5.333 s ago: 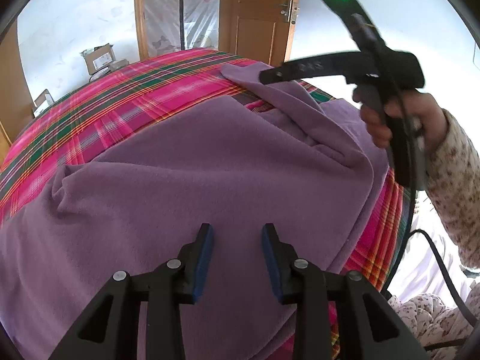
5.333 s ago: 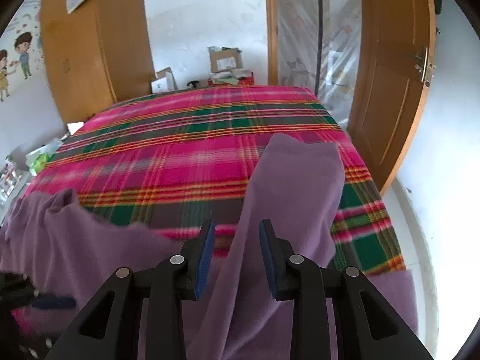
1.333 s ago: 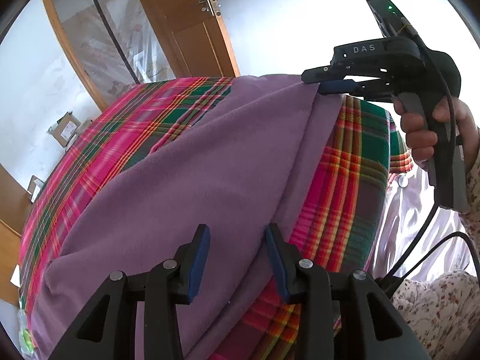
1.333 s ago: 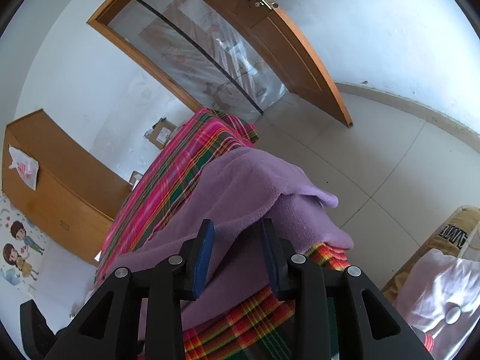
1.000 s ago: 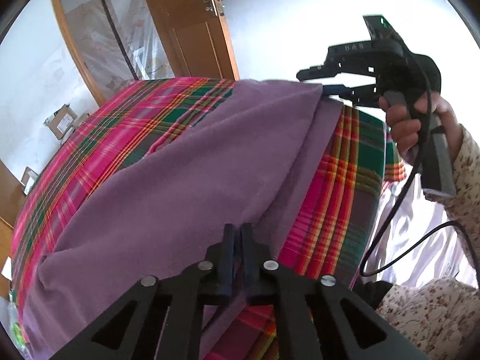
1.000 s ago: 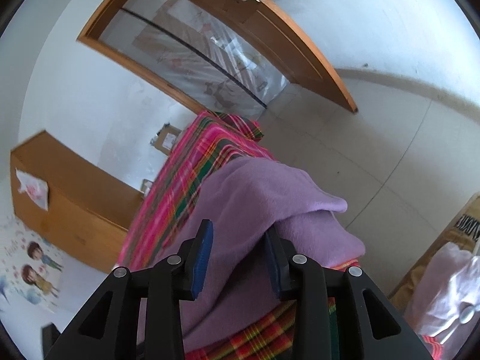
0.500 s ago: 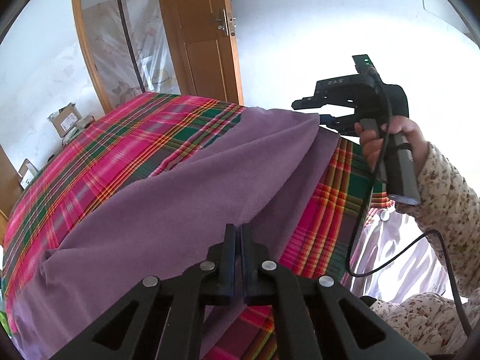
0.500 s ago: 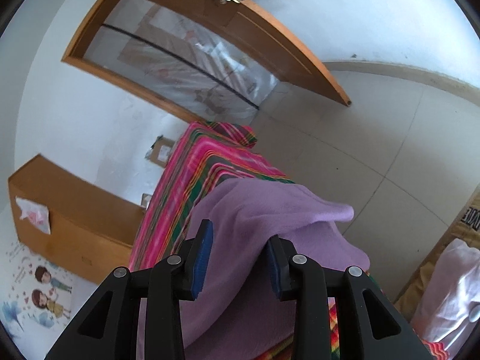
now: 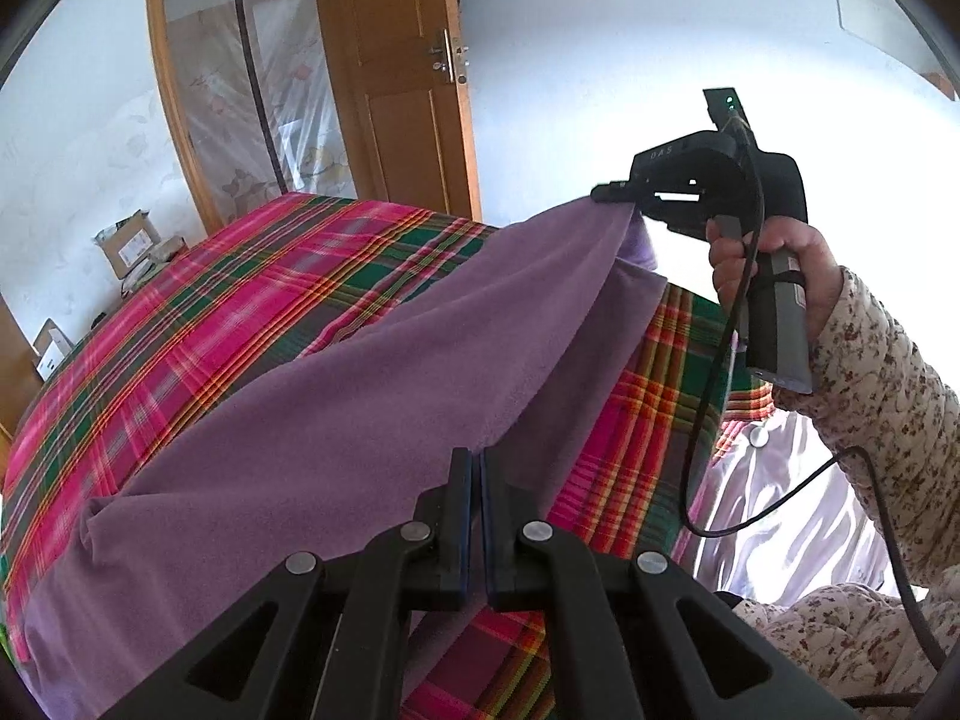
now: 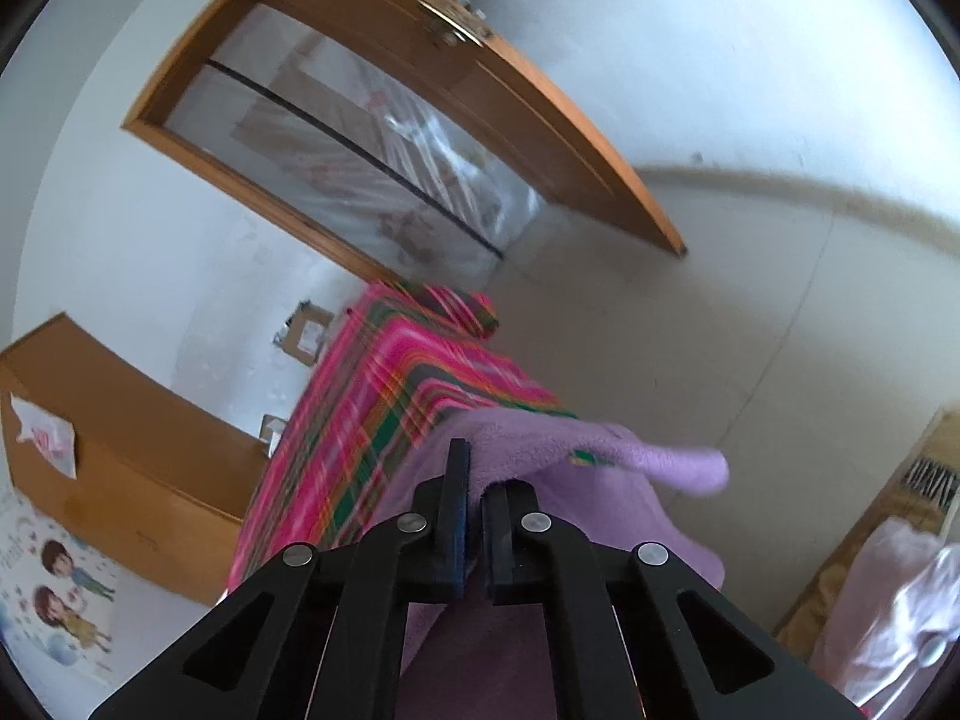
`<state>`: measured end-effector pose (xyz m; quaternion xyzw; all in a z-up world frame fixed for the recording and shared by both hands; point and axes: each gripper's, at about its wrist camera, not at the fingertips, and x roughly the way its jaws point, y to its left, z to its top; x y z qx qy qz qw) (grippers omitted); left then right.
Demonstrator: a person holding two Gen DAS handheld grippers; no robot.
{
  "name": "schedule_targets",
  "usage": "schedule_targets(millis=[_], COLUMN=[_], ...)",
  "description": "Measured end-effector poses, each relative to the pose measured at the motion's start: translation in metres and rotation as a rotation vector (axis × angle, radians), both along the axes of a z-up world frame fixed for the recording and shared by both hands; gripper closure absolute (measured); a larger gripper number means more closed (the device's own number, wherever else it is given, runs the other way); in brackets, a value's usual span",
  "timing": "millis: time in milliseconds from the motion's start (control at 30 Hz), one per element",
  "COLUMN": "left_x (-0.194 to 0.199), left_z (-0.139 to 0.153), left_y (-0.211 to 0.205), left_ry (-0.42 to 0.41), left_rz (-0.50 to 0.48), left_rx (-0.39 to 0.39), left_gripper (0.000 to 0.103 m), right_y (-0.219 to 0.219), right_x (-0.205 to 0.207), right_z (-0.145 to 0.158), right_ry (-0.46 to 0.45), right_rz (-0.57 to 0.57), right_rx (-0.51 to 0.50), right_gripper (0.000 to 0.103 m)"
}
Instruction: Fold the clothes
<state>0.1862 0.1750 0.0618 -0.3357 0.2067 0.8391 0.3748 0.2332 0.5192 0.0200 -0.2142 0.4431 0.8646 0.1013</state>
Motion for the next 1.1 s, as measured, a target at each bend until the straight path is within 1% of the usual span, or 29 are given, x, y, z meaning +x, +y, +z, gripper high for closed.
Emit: schedule_targets(millis=[133,233,300,333,467,533,633,667,733,833,900,933,967,1000,1033,1100], left_x=[0.003,0.005,0.006,0.007,0.007,0.007,0.006,0.006,0.005,0.004,0.003,0.003,0.003,0.002,0.001,-0.002], left_z=[-0.001,-0.007,-0.012,-0.015,-0.02,-0.022,-0.027,-0.028,-0.03,-0.032,-0.032,-0.033,-0.032,-0.029,-0.027,-0.02], left_y=[-0.001,0.002,0.004,0.005,0.005,0.004,0.006,0.007,0.007,0.007,0.008,0.008,0.007,0.005,0.003,-0.004], left_ry=[-0.003,-0.022,-0.038,-0.044,-0.067,-0.073,-0.083,-0.088,-0.095,-0.104,-0.103,-0.1,-0.096,-0.093,-0.09,-0.087], left_rz=[-0.014,-0.024,-0.03,-0.035,-0.038,-0.038,-0.029,-0.025,-0.016,-0.007,0.002,0.008,0.014,0.02,0.027,0.047], left_rx=[0.001,-0.013,-0.025,-0.031,-0.038,-0.039,-0.05,-0.056,-0.061,-0.063,-0.072,-0.078,-0.079,-0.071,-0.064,-0.041], left_gripper=[0.1,0.1,0.1,0.1,0.1,0.1,0.1,0.1,0.099,0.098,0.092,0.086,0.083,0.082,0.081,0.081], right_y=[-0.006,-0.01,-0.01,-0.008,0.001,0.003,0.001,0.0,-0.003,-0.008,-0.011,-0.012,-0.012,-0.013,-0.013,-0.013], right_x=[0.01,0.019,0.024,0.025,0.027,0.029,0.029,0.029,0.027,0.027,0.028,0.029,0.029,0.032,0.035,0.042], right_z=[0.017,0.024,0.017,0.01,-0.021,-0.031,-0.033,-0.033,-0.032,-0.03,-0.029,-0.029,-0.028,-0.028,-0.028,-0.027], right_ry=[0.029,0.035,0.023,0.003,-0.076,-0.087,-0.109,-0.115,-0.139,-0.16,-0.173,-0.175,-0.178,-0.182,-0.187,-0.202], right_rz=[-0.01,-0.016,-0.018,-0.018,-0.024,-0.028,-0.026,-0.026,-0.02,-0.023,-0.027,-0.027,-0.028,-0.037,-0.051,-0.072], right_rx=[0.085,0.146,0.142,0.131,0.051,0.021,0.038,0.045,0.067,0.112,0.139,0.142,0.143,0.144,0.145,0.157], right_gripper=[0.1,0.1,0.1,0.1,0.1,0.1,0.099,0.096,0.096,0.091,0.088,0.086,0.078,0.068,0.066,0.066])
